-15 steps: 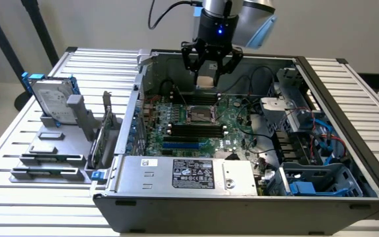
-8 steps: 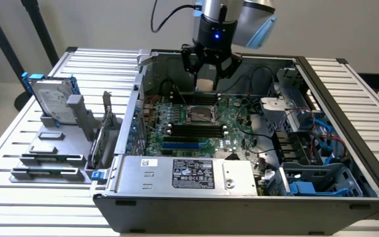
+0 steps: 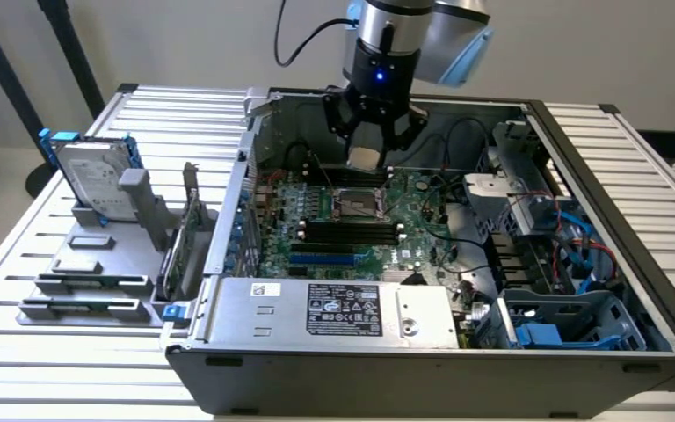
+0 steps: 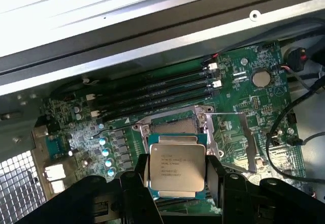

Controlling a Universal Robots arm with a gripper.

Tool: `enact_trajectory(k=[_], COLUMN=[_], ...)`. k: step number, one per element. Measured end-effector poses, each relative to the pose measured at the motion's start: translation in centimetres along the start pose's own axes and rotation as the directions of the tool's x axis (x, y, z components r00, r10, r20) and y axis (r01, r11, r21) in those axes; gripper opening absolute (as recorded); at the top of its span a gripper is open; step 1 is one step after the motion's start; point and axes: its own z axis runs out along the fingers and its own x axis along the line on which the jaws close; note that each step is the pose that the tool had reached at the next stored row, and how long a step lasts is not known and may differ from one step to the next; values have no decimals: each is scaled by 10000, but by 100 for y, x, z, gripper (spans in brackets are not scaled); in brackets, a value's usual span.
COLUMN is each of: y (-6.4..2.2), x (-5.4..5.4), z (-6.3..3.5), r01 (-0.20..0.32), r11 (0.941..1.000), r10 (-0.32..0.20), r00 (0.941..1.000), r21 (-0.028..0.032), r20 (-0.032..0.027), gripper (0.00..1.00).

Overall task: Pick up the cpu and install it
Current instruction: 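Place the cpu into insertion slot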

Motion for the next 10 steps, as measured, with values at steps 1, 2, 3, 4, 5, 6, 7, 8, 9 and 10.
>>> enact_trajectory(k=[1,2,3,4,5,6,7,8,9,10], y=[0,0,-1,-1,-1,-1,-2,-2,-2,-2], x=[-1,-2,-3,-4,-6,-7,-8,-9,-10,-11], z=[17,34,50,67,84,100,117,135,152,169], r01=[-179,-364,-543,-722,-901,-1078,-1267,-1450,-1629,-1806], r11=[9998,9993,9985,9974,9959,9941,9919,9894,9866,9835], r10=[179,364,543,722,901,1078,1267,1450,1629,1806], r00=[9998,9993,9985,9974,9959,9942,9919,9894,9866,9836], r21=[-13,-24,-36,-49,-61,-73,-84,-98,-111,-124], r20=[2,4,5,6,7,9,9,10,10,10], gripper=[55,55,55,55,55,55,55,55,55,55])
